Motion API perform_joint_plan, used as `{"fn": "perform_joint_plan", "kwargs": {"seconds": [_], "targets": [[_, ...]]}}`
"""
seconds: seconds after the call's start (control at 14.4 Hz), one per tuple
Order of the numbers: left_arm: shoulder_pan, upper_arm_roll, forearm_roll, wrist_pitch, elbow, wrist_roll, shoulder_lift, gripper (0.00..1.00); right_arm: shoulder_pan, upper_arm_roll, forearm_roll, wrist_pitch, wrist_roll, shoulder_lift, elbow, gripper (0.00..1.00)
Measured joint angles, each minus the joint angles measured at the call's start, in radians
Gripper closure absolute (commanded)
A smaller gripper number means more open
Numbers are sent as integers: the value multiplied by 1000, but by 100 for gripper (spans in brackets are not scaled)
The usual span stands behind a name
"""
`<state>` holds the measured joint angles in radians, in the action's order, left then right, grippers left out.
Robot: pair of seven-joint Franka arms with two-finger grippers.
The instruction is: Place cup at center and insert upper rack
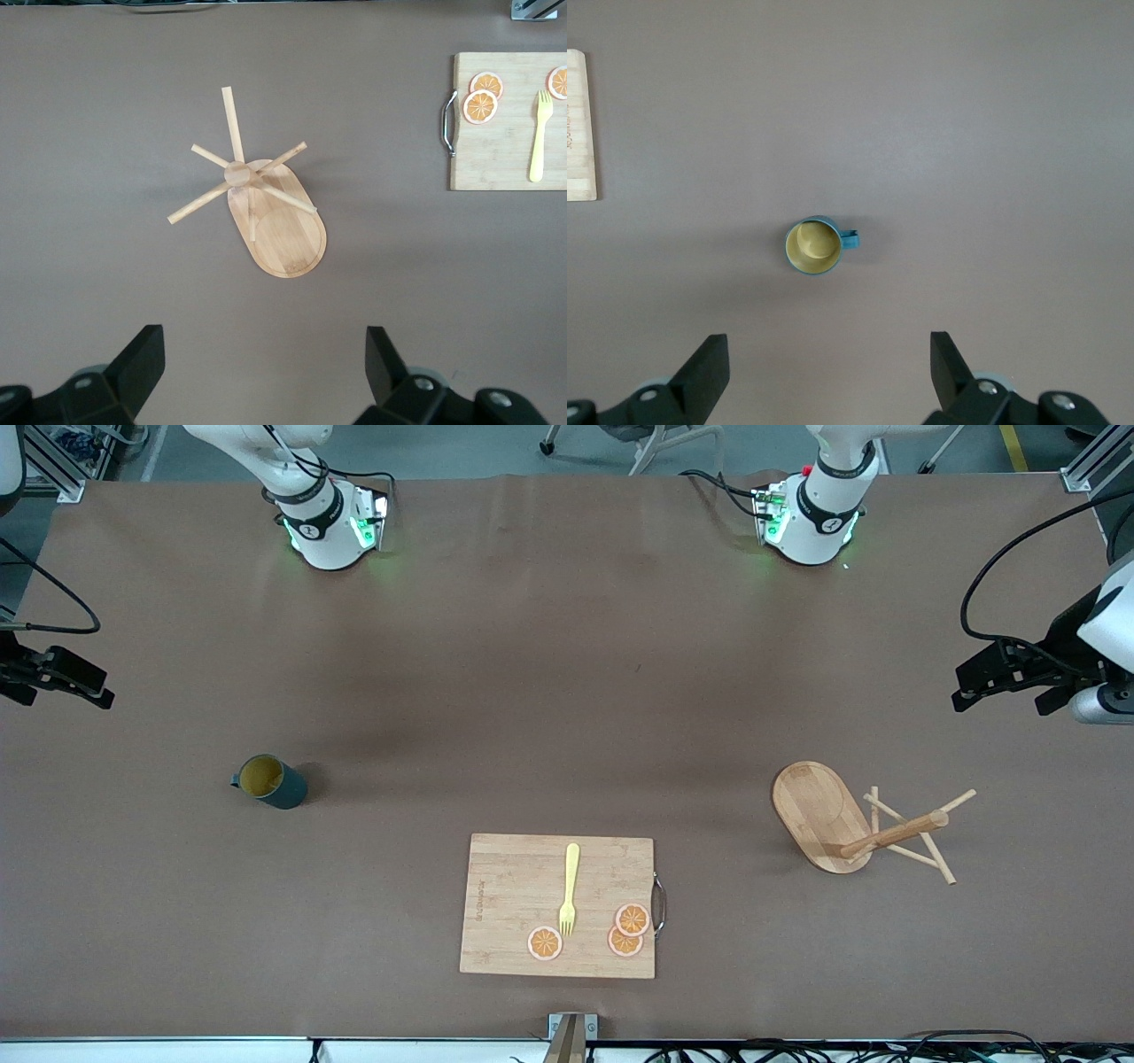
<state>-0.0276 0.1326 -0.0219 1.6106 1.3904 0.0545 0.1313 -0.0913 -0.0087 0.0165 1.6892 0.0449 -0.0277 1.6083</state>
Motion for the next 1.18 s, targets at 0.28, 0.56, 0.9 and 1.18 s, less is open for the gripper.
{"fn": "perform_joint_plan", "kwargs": {"seconds": [0.28,0.56,0.9,1.18], "targets": [[0,0,0,0,0,0,0,0,0,0,0,0,0,0,0,0],[0,3,0,0,0,0,0,0,-2,-6,-31,1,-1,0,0,0],[0,12,0,0,0,0,0,0,-20,-13,-54,0,0,-11,1,0],[0,13,0,0,-1,0,0,0,-30,-14,-54,-5,0,-77,8,0]]}}
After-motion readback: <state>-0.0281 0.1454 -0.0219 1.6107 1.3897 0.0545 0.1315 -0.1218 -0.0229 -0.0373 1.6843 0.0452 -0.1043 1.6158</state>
